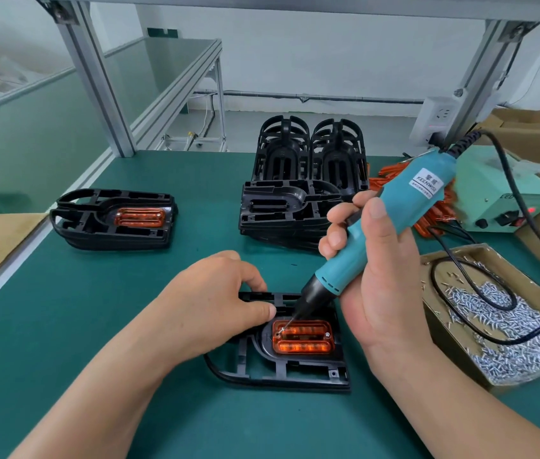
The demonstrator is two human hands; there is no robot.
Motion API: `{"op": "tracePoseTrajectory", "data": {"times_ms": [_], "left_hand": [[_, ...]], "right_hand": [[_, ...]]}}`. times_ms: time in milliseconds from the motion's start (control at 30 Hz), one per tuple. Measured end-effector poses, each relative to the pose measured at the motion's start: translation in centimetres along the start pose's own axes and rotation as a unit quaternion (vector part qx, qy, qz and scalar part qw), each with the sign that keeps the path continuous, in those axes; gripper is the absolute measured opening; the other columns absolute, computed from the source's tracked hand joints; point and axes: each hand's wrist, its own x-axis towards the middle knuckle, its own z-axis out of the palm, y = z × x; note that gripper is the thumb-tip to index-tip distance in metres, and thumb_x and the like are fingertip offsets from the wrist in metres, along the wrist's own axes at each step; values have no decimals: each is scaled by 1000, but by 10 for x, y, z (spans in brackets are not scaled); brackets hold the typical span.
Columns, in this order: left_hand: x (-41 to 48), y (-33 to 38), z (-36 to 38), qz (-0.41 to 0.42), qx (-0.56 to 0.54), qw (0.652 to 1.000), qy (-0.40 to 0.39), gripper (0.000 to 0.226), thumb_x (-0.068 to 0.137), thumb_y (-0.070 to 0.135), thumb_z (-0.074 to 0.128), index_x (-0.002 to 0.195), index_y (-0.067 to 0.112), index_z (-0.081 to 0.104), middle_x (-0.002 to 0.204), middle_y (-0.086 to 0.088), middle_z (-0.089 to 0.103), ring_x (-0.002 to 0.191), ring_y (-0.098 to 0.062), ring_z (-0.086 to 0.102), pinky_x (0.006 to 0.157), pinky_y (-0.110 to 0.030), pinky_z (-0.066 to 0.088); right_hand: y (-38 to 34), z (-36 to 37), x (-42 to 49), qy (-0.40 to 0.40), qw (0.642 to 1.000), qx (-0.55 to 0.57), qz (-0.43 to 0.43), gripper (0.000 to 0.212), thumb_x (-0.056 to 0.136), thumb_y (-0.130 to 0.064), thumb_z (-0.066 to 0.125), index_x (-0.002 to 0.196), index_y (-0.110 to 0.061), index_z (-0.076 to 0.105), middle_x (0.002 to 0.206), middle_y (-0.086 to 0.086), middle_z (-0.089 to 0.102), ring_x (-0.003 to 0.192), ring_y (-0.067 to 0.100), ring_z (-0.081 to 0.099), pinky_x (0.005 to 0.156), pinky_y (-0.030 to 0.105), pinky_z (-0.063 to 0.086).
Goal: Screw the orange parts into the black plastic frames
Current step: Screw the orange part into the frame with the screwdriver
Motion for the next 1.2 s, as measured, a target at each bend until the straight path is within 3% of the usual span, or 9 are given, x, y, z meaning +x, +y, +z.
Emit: {"op": "tracePoseTrajectory", "data": {"times_ms": [133, 267, 400, 667, 767, 867, 967, 1100, 1200], "left_hand": [[0, 1, 0, 1, 4, 1000, 6, 27, 79, 63, 73, 96, 41, 70, 91, 16, 55, 84, 0, 56, 75, -28, 46], [1, 3, 1, -1, 7, 1000, 6, 24, 80, 60, 75, 94, 40, 70, 90, 12, 54, 82, -1, 55, 72, -28, 45], [2, 4, 1, -5, 5, 1000, 7, 23, 81, 58, 76, 94, 40, 70, 90, 12, 54, 83, -2, 55, 77, -32, 49], [2, 8, -1, 9, -8, 1000, -10, 19, 81, 52, 75, 83, 38, 63, 95, 10, 62, 89, -9, 61, 82, -42, 53], [0, 9, 0, 12, -6, 1000, -2, 23, 80, 51, 73, 77, 40, 54, 89, 9, 61, 84, -9, 60, 79, -41, 54], [-1, 9, 1, 20, -42, 999, 12, 18, 79, 42, 74, 87, 42, 58, 89, 12, 62, 82, -4, 61, 74, -37, 56], [0, 11, 0, 40, -76, 996, -3, 18, 80, 32, 69, 94, 33, 60, 93, 10, 63, 85, -13, 64, 74, -46, 59], [0, 9, 1, 29, -61, 998, -5, 14, 79, 40, 68, 90, 36, 61, 88, 11, 63, 81, -9, 62, 74, -45, 58], [0, 9, 1, 15, -67, 998, -7, 22, 78, 44, 70, 98, 37, 65, 98, 11, 67, 91, -10, 65, 80, -43, 58]], "right_hand": [[-2, 1, -1, -28, 1000, -7, -5, 11, 106, -27, 58, 111, -17, 57, 96, 6, 66, 68, 15, 56, 68, 29, 50], [-5, 6, -6, -93, 995, -25, -20, 35, 98, -41, 75, 117, -17, 57, 100, 8, 67, 70, 17, 57, 70, 30, 49], [-7, 14, -10, -161, 984, -60, -43, 46, 94, -49, 75, 120, -15, 57, 105, 13, 68, 69, 24, 56, 71, 36, 48], [-8, 27, -12, -260, 962, -80, -25, 39, 96, -46, 74, 122, -19, 61, 104, 12, 67, 72, 22, 56, 69, 34, 49], [-6, 31, -10, -281, 957, -75, 2, 46, 95, -43, 76, 124, -13, 58, 102, 14, 66, 74, 19, 57, 72, 33, 49], [-4, 35, -10, -291, 953, -80, 16, 48, 94, -42, 76, 125, -12, 57, 99, 14, 64, 76, 14, 60, 77, 34, 50], [-3, 38, -12, -299, 951, -76, 24, 45, 95, -38, 75, 126, -11, 56, 97, 10, 64, 79, 10, 62, 75, 34, 49], [-5, 42, -14, -288, 954, -78, 19, 46, 96, -35, 74, 131, -12, 56, 97, -1, 68, 86, 11, 64, 83, 33, 52], [-7, 43, -12, -281, 957, -76, 12, 43, 95, -36, 76, 128, -15, 57, 93, 0, 64, 83, 16, 59, 79, 30, 49]]}}
